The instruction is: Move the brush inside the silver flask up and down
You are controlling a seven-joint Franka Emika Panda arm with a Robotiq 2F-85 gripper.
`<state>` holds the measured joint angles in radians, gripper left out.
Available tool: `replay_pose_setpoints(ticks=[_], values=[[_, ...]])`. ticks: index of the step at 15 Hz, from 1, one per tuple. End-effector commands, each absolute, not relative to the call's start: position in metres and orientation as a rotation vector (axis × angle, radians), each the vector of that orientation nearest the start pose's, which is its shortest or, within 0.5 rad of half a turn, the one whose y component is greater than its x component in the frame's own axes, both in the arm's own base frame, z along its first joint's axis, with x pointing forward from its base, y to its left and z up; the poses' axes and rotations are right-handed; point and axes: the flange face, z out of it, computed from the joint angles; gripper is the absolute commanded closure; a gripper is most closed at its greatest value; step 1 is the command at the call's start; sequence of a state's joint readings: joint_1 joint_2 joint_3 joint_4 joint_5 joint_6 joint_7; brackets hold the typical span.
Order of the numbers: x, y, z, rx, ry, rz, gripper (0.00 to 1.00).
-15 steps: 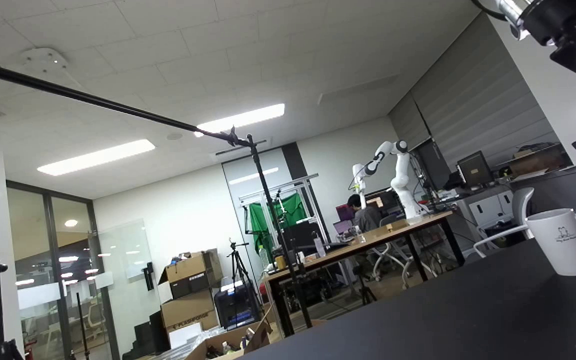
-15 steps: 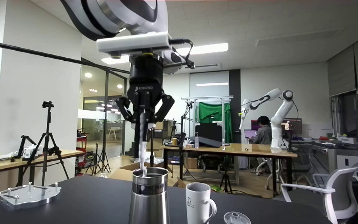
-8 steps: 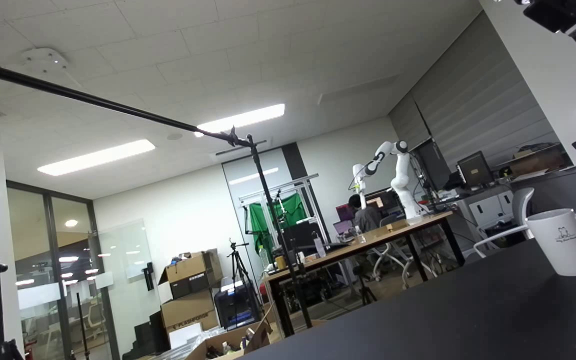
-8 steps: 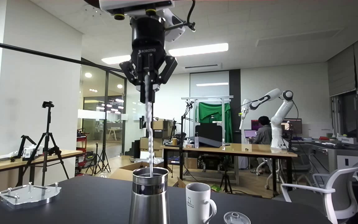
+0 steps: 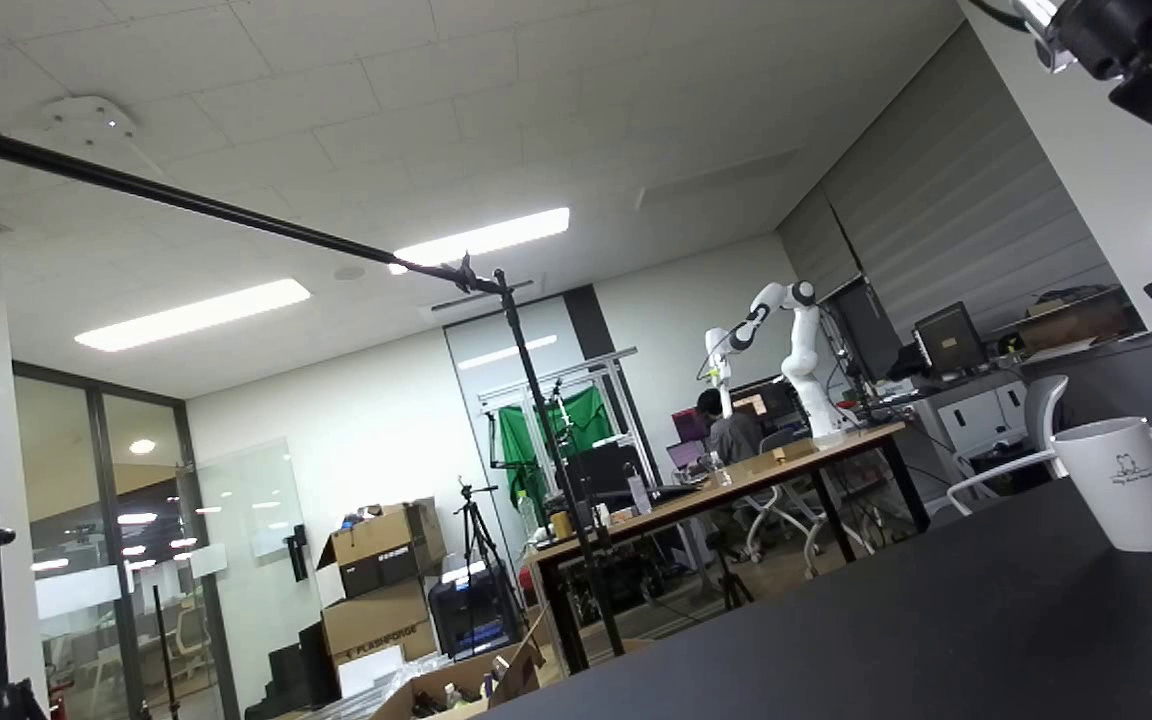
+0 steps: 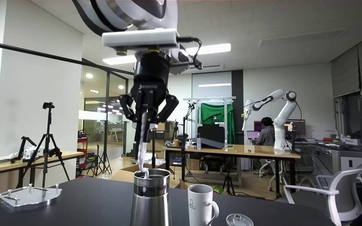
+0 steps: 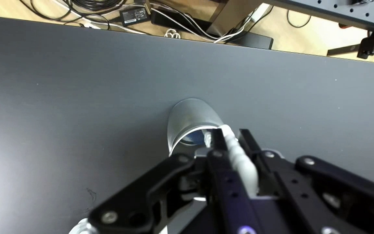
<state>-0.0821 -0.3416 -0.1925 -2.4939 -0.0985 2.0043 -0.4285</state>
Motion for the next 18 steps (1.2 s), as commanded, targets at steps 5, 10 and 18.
replay_pose_setpoints(ticks=[5,10,18], values=[[0.403,-0.110,0.393,-3.063,-0.354,0.224,0.96],[0.402,-0.109,0.461,-3.077,-0.415,0.121,0.96],[0.396,-0.118,0.459,-3.067,-0.410,0.142,0.96]])
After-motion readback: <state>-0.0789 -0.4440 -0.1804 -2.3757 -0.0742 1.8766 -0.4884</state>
